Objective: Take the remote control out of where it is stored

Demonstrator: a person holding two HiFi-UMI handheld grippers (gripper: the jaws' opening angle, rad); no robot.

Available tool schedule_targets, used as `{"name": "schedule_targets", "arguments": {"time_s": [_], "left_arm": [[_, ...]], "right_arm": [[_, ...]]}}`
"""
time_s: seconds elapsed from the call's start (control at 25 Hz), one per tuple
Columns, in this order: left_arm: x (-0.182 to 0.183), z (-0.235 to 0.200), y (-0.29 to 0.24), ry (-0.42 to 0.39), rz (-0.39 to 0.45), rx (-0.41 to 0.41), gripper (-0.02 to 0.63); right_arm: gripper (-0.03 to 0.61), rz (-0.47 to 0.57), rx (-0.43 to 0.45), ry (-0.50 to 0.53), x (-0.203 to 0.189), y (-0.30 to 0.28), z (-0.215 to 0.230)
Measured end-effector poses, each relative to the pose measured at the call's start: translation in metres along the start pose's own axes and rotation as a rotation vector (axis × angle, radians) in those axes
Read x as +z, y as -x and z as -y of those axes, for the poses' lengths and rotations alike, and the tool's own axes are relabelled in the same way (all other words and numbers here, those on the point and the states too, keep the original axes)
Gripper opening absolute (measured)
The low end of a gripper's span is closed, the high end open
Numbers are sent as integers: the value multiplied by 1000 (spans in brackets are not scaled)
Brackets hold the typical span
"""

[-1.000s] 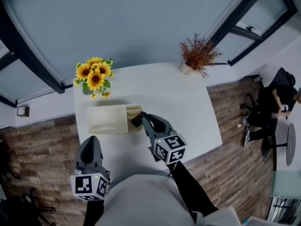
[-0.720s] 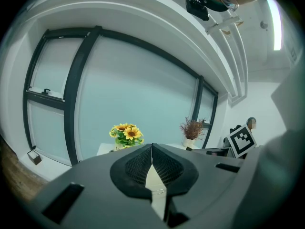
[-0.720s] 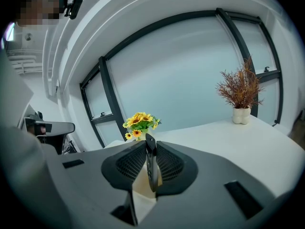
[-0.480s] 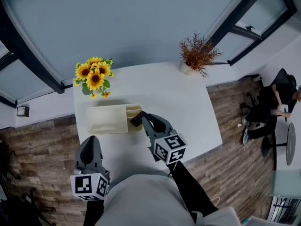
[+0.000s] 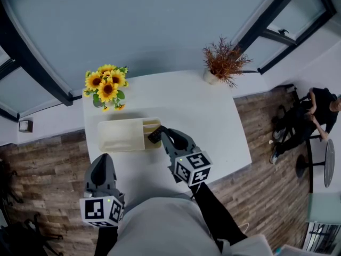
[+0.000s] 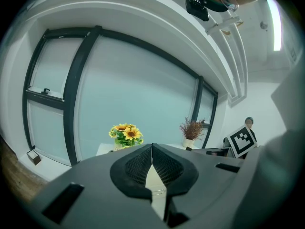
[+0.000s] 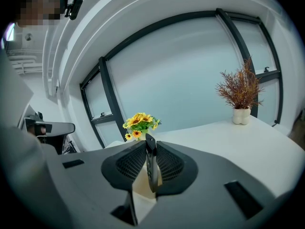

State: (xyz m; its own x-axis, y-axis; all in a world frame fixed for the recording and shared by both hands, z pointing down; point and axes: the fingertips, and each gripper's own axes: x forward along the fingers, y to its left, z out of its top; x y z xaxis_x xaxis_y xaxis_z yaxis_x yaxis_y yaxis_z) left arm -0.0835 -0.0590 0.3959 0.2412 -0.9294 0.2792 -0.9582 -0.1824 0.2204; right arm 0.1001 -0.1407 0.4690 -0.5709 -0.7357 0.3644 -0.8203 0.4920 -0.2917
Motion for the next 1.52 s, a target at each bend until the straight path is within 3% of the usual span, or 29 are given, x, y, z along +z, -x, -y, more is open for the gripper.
{"name": "schedule_targets", "arguments": {"time_s": [1.52], "left_arm": [[3, 4, -1, 1, 7, -19, 9]], "right_arm": [[69, 8, -8, -3, 3, 7, -1]]}}
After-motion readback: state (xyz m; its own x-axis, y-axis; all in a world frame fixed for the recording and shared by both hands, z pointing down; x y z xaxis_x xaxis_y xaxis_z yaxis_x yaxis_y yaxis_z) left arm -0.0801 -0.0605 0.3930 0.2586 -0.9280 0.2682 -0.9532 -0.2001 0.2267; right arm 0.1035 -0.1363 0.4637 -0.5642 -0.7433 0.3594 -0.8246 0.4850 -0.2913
